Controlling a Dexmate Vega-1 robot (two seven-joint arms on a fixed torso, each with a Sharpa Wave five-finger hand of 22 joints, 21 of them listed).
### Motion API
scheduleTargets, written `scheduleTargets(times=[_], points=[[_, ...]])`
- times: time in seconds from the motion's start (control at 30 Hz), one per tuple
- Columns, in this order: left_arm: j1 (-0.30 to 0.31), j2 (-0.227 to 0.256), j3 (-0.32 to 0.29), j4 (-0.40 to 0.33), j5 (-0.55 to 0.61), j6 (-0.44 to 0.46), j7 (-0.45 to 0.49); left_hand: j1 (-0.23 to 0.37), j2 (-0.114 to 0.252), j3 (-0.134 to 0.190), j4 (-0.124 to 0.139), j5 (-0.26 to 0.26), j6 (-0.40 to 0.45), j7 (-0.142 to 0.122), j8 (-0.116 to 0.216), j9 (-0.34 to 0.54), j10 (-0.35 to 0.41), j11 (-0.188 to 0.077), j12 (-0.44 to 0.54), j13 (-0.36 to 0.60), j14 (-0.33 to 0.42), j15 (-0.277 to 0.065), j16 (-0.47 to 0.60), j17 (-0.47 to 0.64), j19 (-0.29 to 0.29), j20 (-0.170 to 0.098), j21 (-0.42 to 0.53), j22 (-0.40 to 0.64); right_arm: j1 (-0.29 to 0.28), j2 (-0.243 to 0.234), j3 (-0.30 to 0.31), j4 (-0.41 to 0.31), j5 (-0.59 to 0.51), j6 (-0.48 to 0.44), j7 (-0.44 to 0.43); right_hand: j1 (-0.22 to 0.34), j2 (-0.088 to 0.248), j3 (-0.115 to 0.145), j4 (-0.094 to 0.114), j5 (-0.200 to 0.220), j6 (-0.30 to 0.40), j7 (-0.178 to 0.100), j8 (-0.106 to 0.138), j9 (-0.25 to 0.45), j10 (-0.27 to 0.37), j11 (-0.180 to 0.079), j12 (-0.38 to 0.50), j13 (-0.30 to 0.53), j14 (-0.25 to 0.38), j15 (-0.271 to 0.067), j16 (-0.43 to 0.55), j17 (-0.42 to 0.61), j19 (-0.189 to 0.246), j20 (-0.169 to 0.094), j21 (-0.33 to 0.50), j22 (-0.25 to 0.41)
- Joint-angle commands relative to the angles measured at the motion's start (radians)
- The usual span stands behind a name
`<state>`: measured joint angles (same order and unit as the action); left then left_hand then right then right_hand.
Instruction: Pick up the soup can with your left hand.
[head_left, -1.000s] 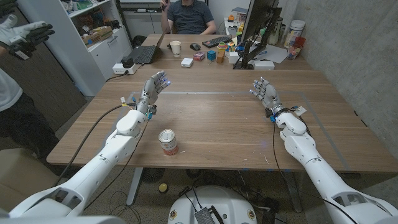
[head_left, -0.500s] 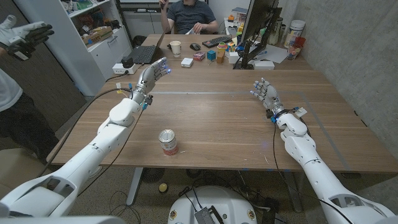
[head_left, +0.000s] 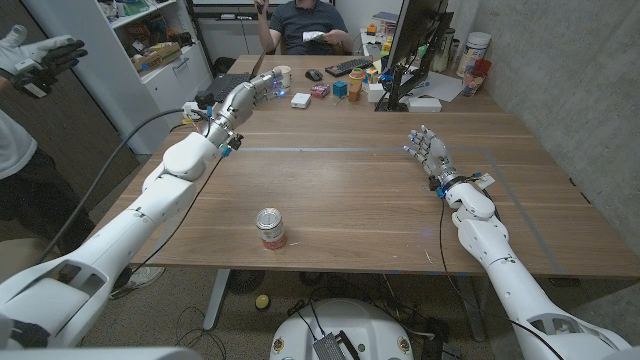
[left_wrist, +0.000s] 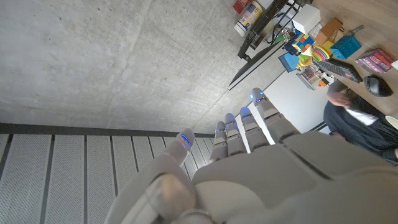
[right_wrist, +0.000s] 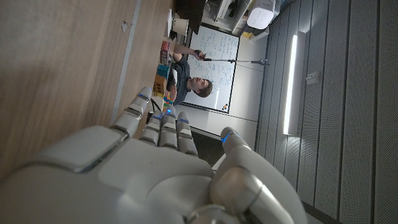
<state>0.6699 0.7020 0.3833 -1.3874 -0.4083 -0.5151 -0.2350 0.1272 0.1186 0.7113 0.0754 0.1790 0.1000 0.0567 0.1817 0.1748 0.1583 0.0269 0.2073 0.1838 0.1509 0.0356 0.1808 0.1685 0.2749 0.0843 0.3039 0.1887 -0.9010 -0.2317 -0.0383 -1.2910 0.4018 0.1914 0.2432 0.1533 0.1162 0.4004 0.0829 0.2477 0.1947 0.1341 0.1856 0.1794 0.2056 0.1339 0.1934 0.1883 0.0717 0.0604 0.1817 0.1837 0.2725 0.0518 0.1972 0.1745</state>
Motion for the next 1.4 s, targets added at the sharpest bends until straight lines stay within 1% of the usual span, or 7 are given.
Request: scheduleTargets(times=[0.03,0.23,0.4,0.63,0.97,1.27,1.4], points=[[-0.073,0.054,0.013,-0.043,0.058,-0.06,-0.103,0.014,-0.001,0.003,-0.01,0.003,0.001,-0.01,0.002,0.002,-0.006,0.002,-0.002,0.005,-0.001,0.0,-0.002,0.003,-0.003,0.008,0.002,0.001,-0.002,0.01,0.01,0.007,-0.006,0.011,0.008,-0.001,-0.005,0.002,0.0,0.004,0.007,-0.001,0.003,0.001,0.006,-0.002,0.005,0.004,0.006,0.002,0.007,0.003,0.0,0.001,0.003,0.002],[-0.105,0.076,0.02,-0.062,0.066,-0.109,-0.171,0.016,-0.004,0.002,-0.015,0.003,0.0,-0.011,0.002,0.002,-0.011,-0.001,-0.004,0.005,-0.004,0.0,-0.002,0.003,-0.007,0.009,-0.001,0.001,-0.008,0.014,0.007,0.004,-0.007,0.011,0.01,-0.002,-0.006,0.001,0.001,0.003,0.007,0.0,0.003,0.001,0.006,-0.004,0.005,0.004,0.007,0.003,0.008,0.003,0.0,0.001,0.004,0.002],[-0.143,0.094,0.031,-0.072,0.084,-0.188,-0.247,0.018,-0.012,-0.001,-0.021,0.003,0.004,-0.017,0.004,0.002,-0.016,-0.007,-0.005,0.005,-0.009,-0.005,-0.003,0.004,-0.015,0.008,-0.006,0.002,-0.004,0.024,-0.004,0.018,-0.004,0.008,0.024,-0.003,-0.007,0.001,0.001,0.003,0.008,0.0,0.004,0.001,0.007,-0.003,0.005,0.004,0.007,0.003,0.008,0.003,0.0,0.001,0.004,0.002],[-0.165,0.135,0.027,-0.134,0.093,-0.205,-0.304,0.017,-0.021,-0.007,-0.027,0.003,0.002,-0.022,0.003,0.003,-0.021,-0.017,-0.007,0.005,-0.016,-0.014,-0.004,0.004,-0.023,0.01,-0.01,0.002,-0.016,0.025,-0.009,-0.008,-0.017,0.016,0.007,-0.004,-0.007,0.0,0.002,0.003,0.007,0.0,0.003,0.001,0.007,-0.003,0.005,0.004,0.006,0.003,0.008,0.003,0.0,0.001,0.004,0.002],[-0.225,0.181,0.052,-0.19,0.074,-0.233,-0.446,0.016,-0.025,-0.011,-0.03,0.005,-0.009,-0.023,-0.001,0.003,-0.034,-0.024,-0.011,0.006,-0.026,-0.02,-0.005,0.005,-0.024,0.014,-0.013,0.002,0.007,-0.019,-0.025,-0.022,-0.053,-0.038,-0.006,-0.006,-0.008,-0.001,0.002,0.003,0.009,0.0,0.004,0.001,0.008,-0.002,0.005,0.004,0.006,0.003,0.008,0.003,-0.001,0.002,0.004,0.002],[-0.214,0.234,0.031,-0.27,0.046,-0.26,-0.502,0.015,-0.031,-0.016,-0.033,0.006,-0.015,-0.03,-0.002,0.004,-0.041,-0.034,-0.013,0.006,-0.036,-0.026,-0.007,0.006,-0.032,0.017,-0.018,0.002,0.003,-0.027,-0.036,-0.05,-0.063,-0.056,-0.023,-0.008,-0.009,-0.002,0.003,0.003,0.01,0.0,0.004,0.001,0.01,-0.001,0.006,0.004,0.006,0.003,0.008,0.003,-0.001,0.003,0.004,0.002],[-0.205,0.271,0.019,-0.324,0.034,-0.258,-0.528,0.012,-0.038,-0.022,-0.034,0.007,-0.02,-0.032,-0.002,0.004,-0.052,-0.037,-0.015,0.007,-0.043,-0.028,-0.007,0.006,-0.037,0.021,-0.021,0.002,0.0,-0.024,-0.037,-0.054,-0.06,-0.06,-0.029,-0.009,-0.01,-0.002,0.003,0.003,0.01,-0.001,0.004,0.001,0.01,-0.001,0.006,0.004,0.006,0.002,0.008,0.004,-0.001,0.003,0.004,0.002]])
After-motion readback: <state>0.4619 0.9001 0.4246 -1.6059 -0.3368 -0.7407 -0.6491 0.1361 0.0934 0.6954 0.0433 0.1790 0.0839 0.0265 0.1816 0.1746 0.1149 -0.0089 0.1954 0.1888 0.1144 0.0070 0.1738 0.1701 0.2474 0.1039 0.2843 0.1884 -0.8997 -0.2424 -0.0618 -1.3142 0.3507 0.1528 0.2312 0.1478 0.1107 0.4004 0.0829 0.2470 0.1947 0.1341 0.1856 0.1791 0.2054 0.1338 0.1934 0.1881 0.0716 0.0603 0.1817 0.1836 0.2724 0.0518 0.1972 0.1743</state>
